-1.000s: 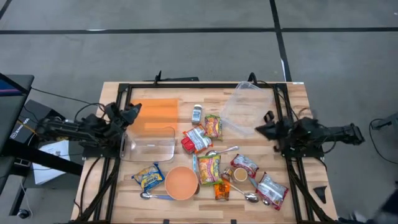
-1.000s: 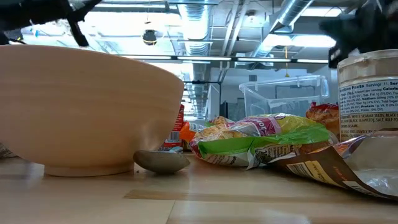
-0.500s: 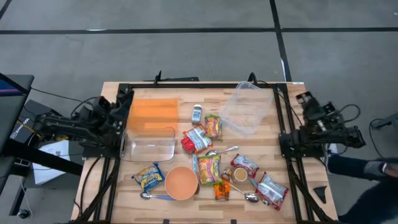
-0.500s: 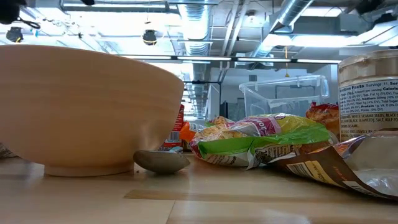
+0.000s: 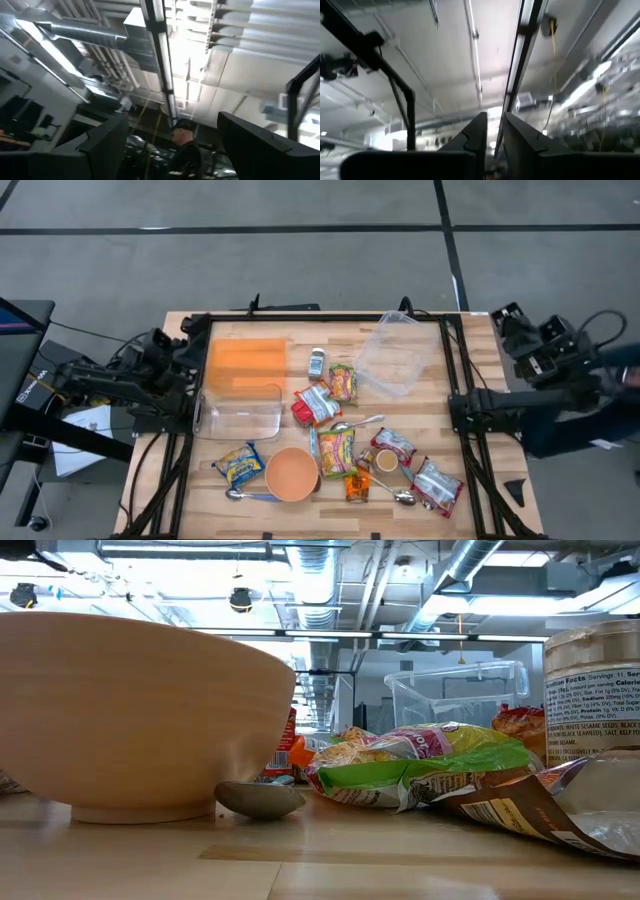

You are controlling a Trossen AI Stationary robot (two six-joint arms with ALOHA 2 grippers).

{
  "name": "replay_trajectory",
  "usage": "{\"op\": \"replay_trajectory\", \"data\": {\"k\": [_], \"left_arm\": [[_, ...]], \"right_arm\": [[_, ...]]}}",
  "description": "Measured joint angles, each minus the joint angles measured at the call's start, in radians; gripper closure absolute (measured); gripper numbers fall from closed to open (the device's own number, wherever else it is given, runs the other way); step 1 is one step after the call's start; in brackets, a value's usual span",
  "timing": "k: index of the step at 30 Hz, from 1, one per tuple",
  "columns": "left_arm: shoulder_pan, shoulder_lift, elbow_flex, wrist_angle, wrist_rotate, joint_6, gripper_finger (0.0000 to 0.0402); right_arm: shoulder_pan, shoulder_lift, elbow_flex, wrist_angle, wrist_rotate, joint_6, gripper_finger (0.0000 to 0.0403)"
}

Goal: Pick & Place Food Item
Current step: Put the top green noodle pack into the top transparent bin

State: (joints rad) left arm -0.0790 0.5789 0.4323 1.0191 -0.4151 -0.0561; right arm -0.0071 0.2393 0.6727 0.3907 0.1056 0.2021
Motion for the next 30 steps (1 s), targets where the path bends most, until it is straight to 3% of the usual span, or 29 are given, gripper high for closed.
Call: {"op": "replay_trajectory", "data": {"k": [6, 10, 14, 22, 30], "left_arm": [[0.000, 0.058, 0.092, -0.062, -0.027, 0.049, 0.0094], [0.000, 0.110, 0.204, -0.191, -0.033, 0.105, 0.0085], [0.000, 0.167, 0.343, -0.343, -0.033, 0.137, 0.0077], [0.000, 0.297, 0.643, -0.643, -0.033, 0.254, 0.0070], [0.030, 0.408, 0.829, -0.793, -0.032, 0.319, 0.0070]], "right_arm": [[0.000, 0.179, 0.234, -0.229, -0.001, 0.007, 0.0227], [0.000, 0.268, 0.379, -0.344, -0.008, 0.000, 0.0149], [0.000, 0.339, 0.523, -0.482, -0.008, 0.007, 0.0102], [0.000, 0.422, 0.751, -0.720, -0.012, 0.005, 0.0080], [0.000, 0.436, 0.792, -0.803, -0.002, -0.001, 0.0081]]}}
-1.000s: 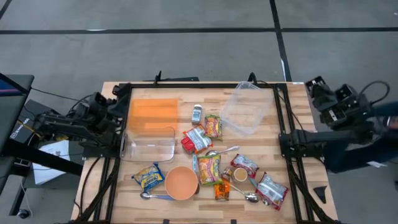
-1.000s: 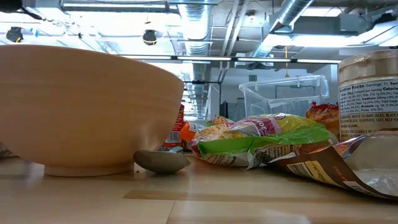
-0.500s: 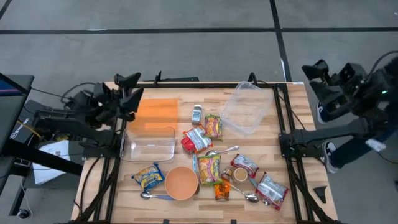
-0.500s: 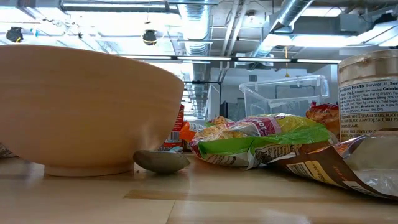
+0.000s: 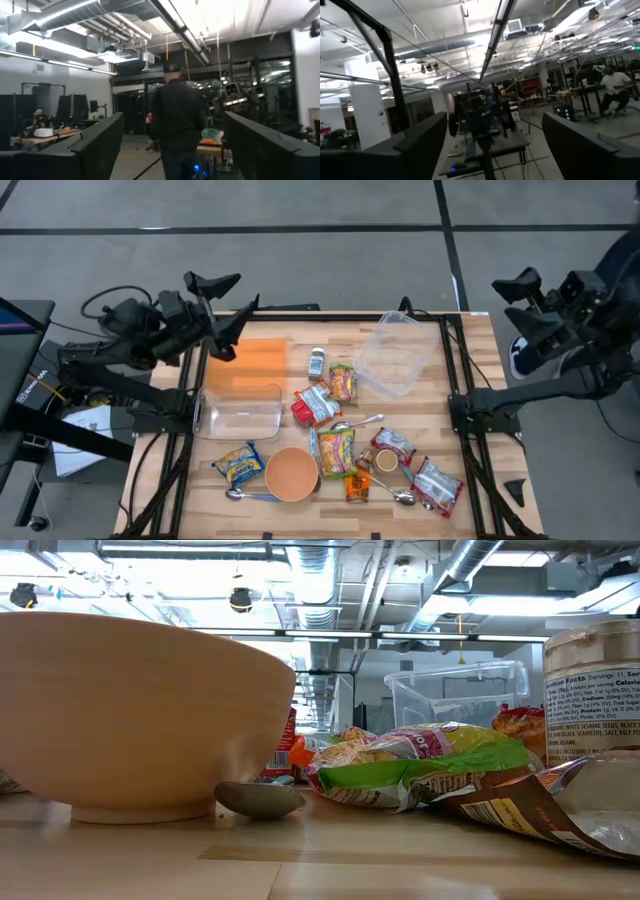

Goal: Pick & Place Food Item
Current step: Put the top green noodle pack into the top transparent bin

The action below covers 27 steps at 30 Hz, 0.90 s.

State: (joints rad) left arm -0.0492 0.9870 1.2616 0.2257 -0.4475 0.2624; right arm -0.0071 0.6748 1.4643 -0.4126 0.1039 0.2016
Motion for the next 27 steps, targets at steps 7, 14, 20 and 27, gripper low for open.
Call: {"op": "replay_trajectory", "data": {"k": [7, 14, 20, 27], "left_arm": [[0.056, 0.079, 0.042, -0.051, -0.001, -0.056, 0.0070], [0.144, 0.291, 0.131, -0.150, 0.122, -0.172, 0.0070], [0.177, 0.497, 0.262, -0.189, 0.265, -0.193, 0.0070], [0.184, 0.675, 0.345, -0.242, 0.362, -0.207, 0.0072]], "right_arm": [[0.000, -0.001, 0.000, -0.010, 0.029, -0.002, 0.0081], [0.000, 0.007, -0.001, 0.000, 0.055, -0.021, 0.0081], [0.000, 0.005, 0.000, 0.007, 0.057, -0.021, 0.0081], [0.000, 0.006, 0.000, 0.006, 0.056, -0.018, 0.0081]]}}
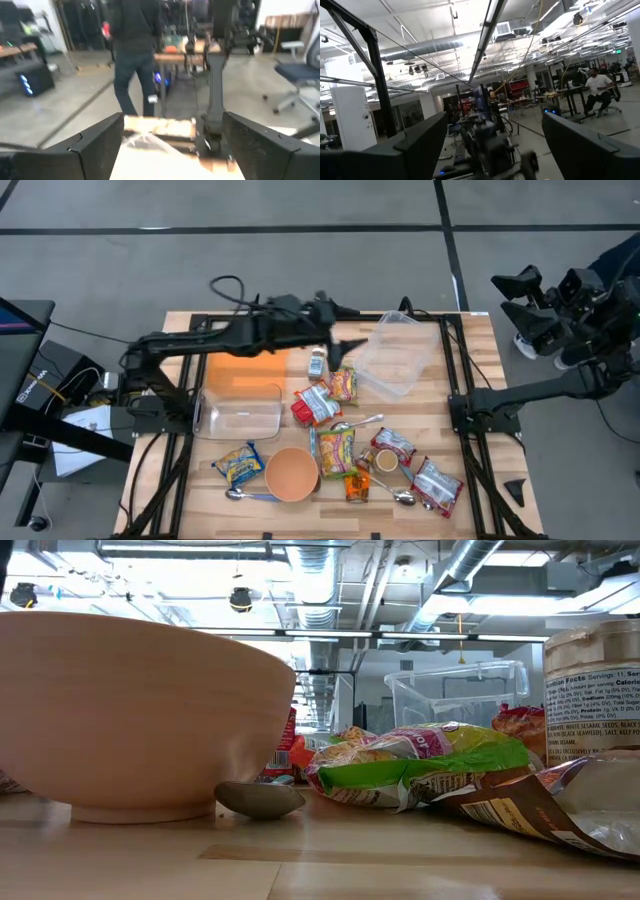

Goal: Pick & Place Food Item
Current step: Put the top green noodle pack into the top transparent bin

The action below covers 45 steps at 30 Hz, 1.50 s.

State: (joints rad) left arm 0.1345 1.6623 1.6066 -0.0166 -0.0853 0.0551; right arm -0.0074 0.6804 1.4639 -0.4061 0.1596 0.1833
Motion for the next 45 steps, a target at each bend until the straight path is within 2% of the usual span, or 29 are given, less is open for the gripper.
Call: {"op": "replay_trajectory", "data": {"k": [7, 14, 18, 26, 35, 41, 45], "left_arm": [[-0.001, 0.109, 0.003, -0.109, 0.015, -0.053, 0.0073], [-0.024, 0.199, 0.003, -0.389, 0.015, -0.054, 0.0073], [-0.045, 0.245, 0.002, -0.483, 0.016, -0.054, 0.0073], [-0.057, 0.340, 0.002, -0.499, 0.012, -0.066, 0.0073], [-0.044, 0.414, 0.002, -0.501, -0.066, -0.172, 0.0073], [-0.043, 0.427, -0.002, -0.519, -0.144, -0.218, 0.0073], [-0.038, 0.426, 0.000, -0.510, -0.153, -0.218, 0.0079]], "right_arm": [[0.000, 0.000, 0.000, 0.000, -0.001, 0.001, 0.0081], [0.000, 0.000, 0.000, -0.001, -0.008, 0.019, 0.0081], [0.000, -0.001, 0.000, -0.001, -0.030, 0.020, 0.0081], [0.000, -0.001, 0.000, -0.001, -0.031, 0.020, 0.0081], [0.000, -0.001, 0.000, -0.001, -0.031, 0.019, 0.0081], [0.000, -0.001, 0.000, -0.002, -0.031, 0.024, 0.0081], [0.000, -0.001, 0.000, -0.004, -0.031, 0.027, 0.0081]]}}
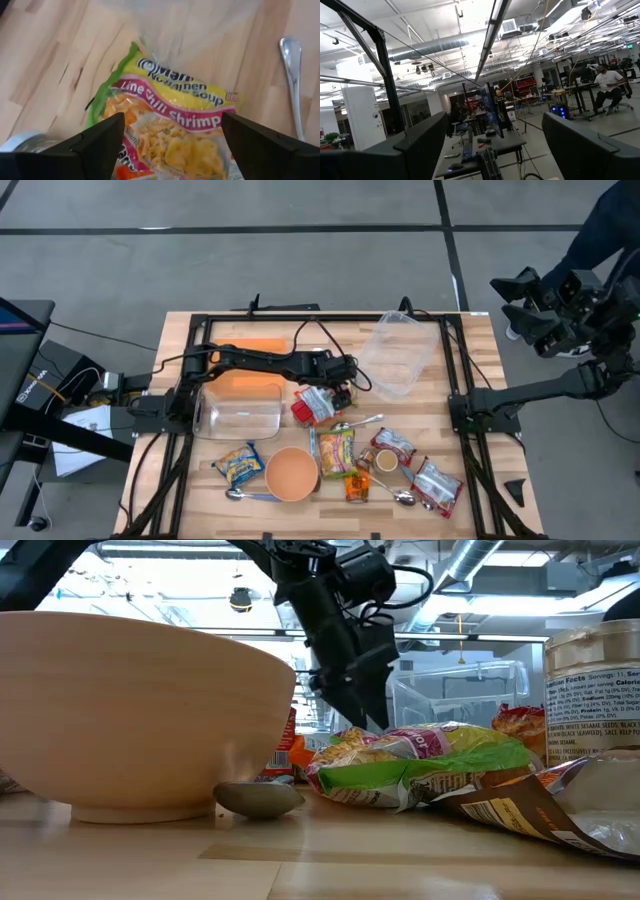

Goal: Pick & Place Food Item
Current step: Put the top green noodle pack into the top transparent bin

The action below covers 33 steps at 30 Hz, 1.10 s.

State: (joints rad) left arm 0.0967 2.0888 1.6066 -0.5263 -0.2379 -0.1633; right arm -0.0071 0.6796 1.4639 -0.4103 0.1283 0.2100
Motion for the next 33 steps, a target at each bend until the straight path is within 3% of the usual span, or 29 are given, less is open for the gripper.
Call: {"op": "replay_trajectory", "data": {"k": [8, 20, 33], "left_arm": [[0.011, 0.000, 0.000, -0.057, 0.023, -0.029, 0.0166], [0.014, -0.020, -0.094, -0.038, 0.116, -0.085, 0.0385], [0.017, -0.264, -0.097, -0.013, 0.111, -0.024, 0.0401]], "right_arm": [[0.000, 0.000, 0.000, 0.000, 0.000, 0.000, 0.0081], [0.000, 0.000, 0.000, 0.000, 0.000, 0.001, 0.0081], [0.000, 0.001, 0.000, 0.000, 0.000, 0.001, 0.0081]]}}
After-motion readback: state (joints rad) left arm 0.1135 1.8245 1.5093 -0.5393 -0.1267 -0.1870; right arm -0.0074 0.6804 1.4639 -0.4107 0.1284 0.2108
